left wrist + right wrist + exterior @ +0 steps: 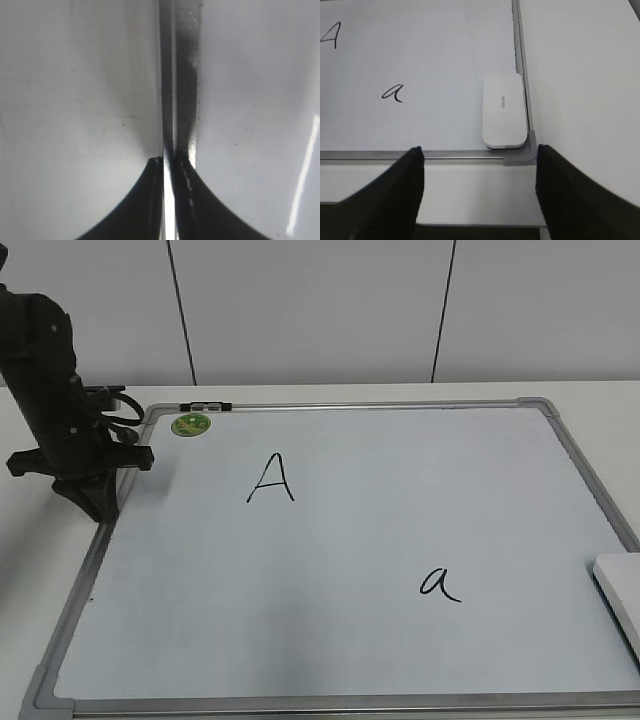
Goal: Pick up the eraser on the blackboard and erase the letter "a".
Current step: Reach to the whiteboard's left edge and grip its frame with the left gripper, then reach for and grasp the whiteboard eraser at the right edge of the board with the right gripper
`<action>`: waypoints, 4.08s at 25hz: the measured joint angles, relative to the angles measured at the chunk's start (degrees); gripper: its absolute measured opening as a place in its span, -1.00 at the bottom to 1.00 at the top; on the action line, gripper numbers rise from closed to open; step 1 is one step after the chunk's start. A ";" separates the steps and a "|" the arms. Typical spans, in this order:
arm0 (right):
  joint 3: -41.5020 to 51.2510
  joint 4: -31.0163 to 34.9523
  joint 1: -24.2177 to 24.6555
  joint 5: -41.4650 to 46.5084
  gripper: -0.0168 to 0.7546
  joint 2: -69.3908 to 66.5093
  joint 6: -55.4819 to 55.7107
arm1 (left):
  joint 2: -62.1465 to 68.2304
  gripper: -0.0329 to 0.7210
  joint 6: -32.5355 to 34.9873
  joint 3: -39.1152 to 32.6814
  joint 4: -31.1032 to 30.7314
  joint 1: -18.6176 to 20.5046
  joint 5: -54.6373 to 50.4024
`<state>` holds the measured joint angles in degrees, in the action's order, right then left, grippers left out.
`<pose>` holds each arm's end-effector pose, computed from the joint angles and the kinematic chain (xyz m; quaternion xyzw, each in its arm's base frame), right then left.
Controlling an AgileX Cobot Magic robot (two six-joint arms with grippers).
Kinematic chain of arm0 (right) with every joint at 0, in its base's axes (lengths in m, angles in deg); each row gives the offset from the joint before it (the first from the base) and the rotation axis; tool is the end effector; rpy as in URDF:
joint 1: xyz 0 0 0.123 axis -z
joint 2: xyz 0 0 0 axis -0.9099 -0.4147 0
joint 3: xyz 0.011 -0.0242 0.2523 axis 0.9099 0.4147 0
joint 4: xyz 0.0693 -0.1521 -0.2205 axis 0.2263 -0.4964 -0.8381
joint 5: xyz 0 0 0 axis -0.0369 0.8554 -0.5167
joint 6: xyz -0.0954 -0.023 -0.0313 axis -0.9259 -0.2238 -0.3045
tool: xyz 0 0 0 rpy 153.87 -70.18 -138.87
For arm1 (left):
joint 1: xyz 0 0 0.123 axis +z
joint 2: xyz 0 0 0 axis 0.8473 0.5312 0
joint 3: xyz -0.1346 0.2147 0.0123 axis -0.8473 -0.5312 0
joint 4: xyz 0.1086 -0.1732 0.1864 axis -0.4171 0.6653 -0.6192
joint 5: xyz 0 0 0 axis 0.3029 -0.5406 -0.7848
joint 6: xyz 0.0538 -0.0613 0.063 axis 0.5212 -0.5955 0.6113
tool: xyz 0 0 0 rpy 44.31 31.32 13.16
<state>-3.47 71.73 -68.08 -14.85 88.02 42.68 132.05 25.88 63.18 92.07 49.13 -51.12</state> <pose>0.0525 0.0031 0.2771 -0.0139 0.8727 0.0185 0.4876 0.4224 -0.0712 0.0766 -0.0088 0.9995 -0.0296 0.0051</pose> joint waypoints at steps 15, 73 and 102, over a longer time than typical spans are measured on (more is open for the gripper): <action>-11.31 -2.15 0.00 2.13 0.39 -46.74 0.00 | 0.00 -0.83 0.00 0.00 0.00 0.00 -0.11; -25.28 4.56 8.54 -15.83 0.68 -101.48 -7.31 | 0.00 -0.80 0.00 0.09 0.41 0.00 -0.23; -25.70 7.82 8.65 -15.18 0.40 -103.18 -7.94 | 0.00 -0.80 0.00 0.09 0.57 0.00 -0.23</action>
<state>-29.17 79.55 -59.43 -30.04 -15.15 34.74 132.05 25.88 63.27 92.65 49.13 -51.35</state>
